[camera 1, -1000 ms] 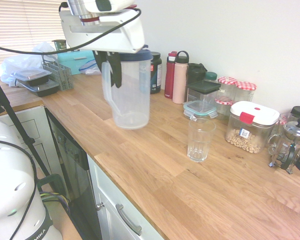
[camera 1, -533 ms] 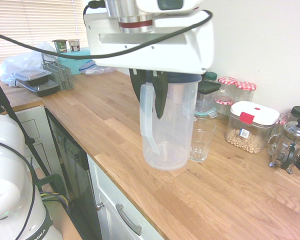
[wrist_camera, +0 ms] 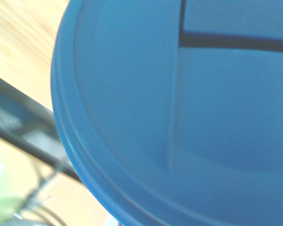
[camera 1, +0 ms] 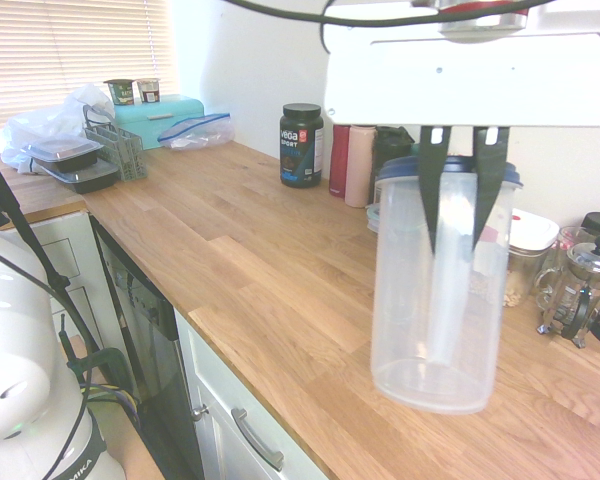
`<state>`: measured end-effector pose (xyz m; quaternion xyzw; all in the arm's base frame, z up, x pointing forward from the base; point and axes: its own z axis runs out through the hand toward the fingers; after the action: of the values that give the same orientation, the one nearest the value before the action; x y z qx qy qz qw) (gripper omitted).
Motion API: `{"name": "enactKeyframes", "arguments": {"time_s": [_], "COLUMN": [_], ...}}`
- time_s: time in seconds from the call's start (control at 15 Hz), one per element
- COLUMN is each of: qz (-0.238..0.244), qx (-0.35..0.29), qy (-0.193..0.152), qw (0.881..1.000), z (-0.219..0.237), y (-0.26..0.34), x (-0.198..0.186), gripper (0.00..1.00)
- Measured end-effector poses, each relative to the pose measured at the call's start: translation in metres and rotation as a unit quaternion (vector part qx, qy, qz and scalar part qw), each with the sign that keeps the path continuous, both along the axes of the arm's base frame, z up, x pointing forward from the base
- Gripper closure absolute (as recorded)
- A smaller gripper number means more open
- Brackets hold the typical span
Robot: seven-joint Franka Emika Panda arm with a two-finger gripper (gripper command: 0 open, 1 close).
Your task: Pour me some water
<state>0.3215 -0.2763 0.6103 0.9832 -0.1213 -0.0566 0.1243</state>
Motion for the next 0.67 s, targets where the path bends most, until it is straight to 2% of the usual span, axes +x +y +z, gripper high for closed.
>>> {"name": "enactKeyframes", "arguments": {"time_s": [0.27, 0.67], "qz": [0.019, 0.023], "qx": [-0.058, -0.123], "qy": [0.066, 0.13], "qw": [0.996, 0.984], "z": [-0.013, -0.045], "y": [0.04, 0.078], "x": [0.078, 0.12], "gripper": [1.0, 1.0]}}
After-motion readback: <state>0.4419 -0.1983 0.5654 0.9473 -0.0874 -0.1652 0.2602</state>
